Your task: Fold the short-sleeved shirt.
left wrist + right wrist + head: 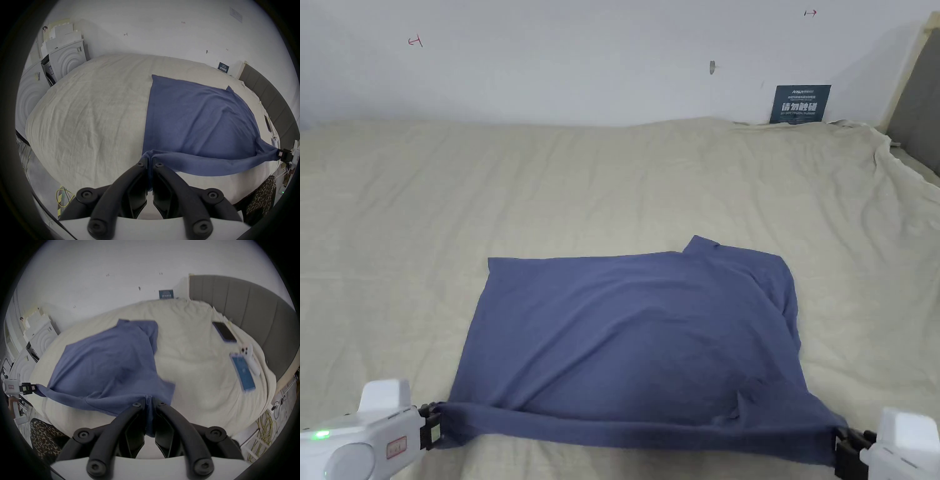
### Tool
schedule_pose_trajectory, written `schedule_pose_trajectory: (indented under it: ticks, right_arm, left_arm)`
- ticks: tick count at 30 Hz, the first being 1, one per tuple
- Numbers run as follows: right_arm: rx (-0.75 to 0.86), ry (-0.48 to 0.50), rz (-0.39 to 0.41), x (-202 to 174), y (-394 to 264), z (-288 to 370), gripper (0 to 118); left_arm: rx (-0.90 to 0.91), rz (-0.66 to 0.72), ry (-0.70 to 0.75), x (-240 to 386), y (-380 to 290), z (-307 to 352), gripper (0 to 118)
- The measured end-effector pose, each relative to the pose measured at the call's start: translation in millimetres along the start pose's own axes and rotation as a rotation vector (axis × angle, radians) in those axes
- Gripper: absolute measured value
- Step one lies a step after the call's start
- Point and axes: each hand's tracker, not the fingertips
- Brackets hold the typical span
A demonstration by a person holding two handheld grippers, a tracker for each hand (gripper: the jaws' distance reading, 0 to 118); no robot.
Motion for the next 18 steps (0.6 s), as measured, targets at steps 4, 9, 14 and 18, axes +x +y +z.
schedule_pose_trajectory:
  ticks: [4,9,14,18]
  right_arm:
    - [0.06,0.005,0.025,-13,40,-1,6]
    - [0.082,-0.009,0.07,-23,83,-30,6]
    - [0.035,-0.04,0.102,-26,111,-79,6]
    - [-0.031,-0.062,0.116,-17,119,-127,6]
  left_arm:
    - [0.029,0.006,-0.004,1,27,-7,2]
    - [0.053,-0.04,0.007,9,64,-28,2]
    - [0.014,-0.112,0.028,20,94,-70,2]
    - [-0.037,-0.168,0.048,27,103,-106,2]
